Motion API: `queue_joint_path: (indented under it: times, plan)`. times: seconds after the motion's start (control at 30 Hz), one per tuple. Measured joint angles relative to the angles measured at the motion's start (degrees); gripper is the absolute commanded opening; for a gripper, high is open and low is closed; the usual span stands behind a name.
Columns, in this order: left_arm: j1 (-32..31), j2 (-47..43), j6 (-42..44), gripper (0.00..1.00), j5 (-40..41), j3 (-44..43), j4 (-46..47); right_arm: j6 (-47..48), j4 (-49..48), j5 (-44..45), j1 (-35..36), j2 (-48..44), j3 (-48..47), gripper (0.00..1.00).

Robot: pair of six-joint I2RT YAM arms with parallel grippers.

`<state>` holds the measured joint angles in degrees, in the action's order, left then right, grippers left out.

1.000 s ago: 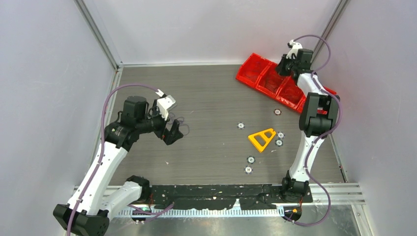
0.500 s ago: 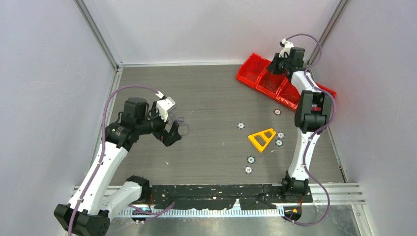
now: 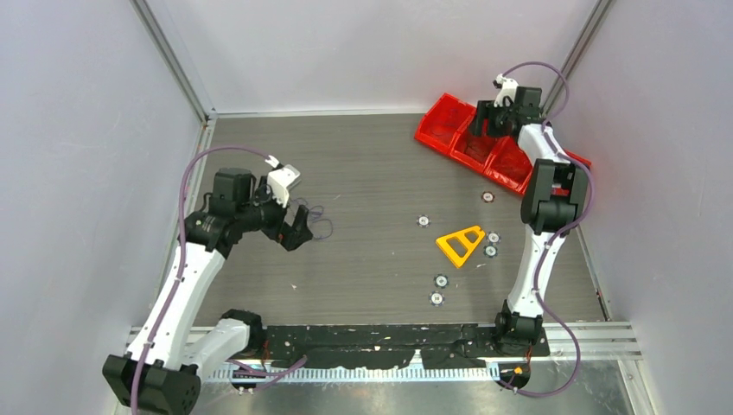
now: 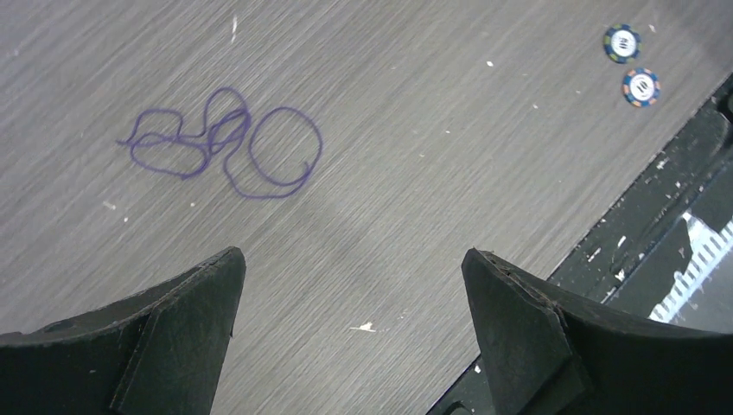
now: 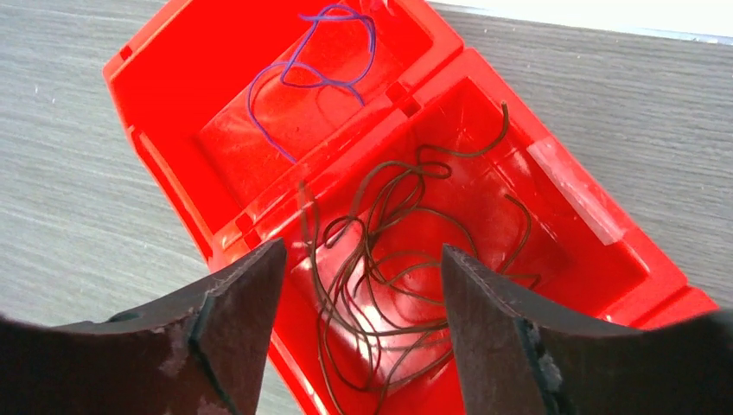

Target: Untangle the cables

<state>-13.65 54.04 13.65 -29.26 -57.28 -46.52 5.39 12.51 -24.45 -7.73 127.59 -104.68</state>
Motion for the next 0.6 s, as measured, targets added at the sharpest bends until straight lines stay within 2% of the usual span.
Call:
queue_joint_path:
  times: [0.1,0.17,0.27,0.37,0.5,0.6]
  plan:
    - [2.8,3.2,-0.4,1.00,0.5,-0.4,-0.2,1.0,2.5,-1.5,-0.3,-0.8,-0.1,0.89]
    - [5.1,8.0,-0.7,1.00,0.8,-2.1,-1.3,1.8,4.8,-2.6,-0.4,-2.5,-0.1,1.00]
    - [8.7,16.5,-1.4,0.99,1.2,-5.7,-2.3,3.3,7.7,-3.8,-0.5,-6.9,-0.1,0.96]
    - [12.3,24.9,-3.7,0.88,1.4,-8.4,-2.1,5.4,10.7,-4.5,-0.5,-12.6,-0.1,0.95]
    - [16.7,33.3,-7.9,0.64,0.7,-10.2,-0.7,9.2,15.0,-5.7,-0.2,-21.4,0.2,0.95]
    - [18.2,40.4,-10.4,0.52,-0.5,-13.2,0.9,11.9,19.0,-7.4,0.5,-28.0,2.3,0.95]
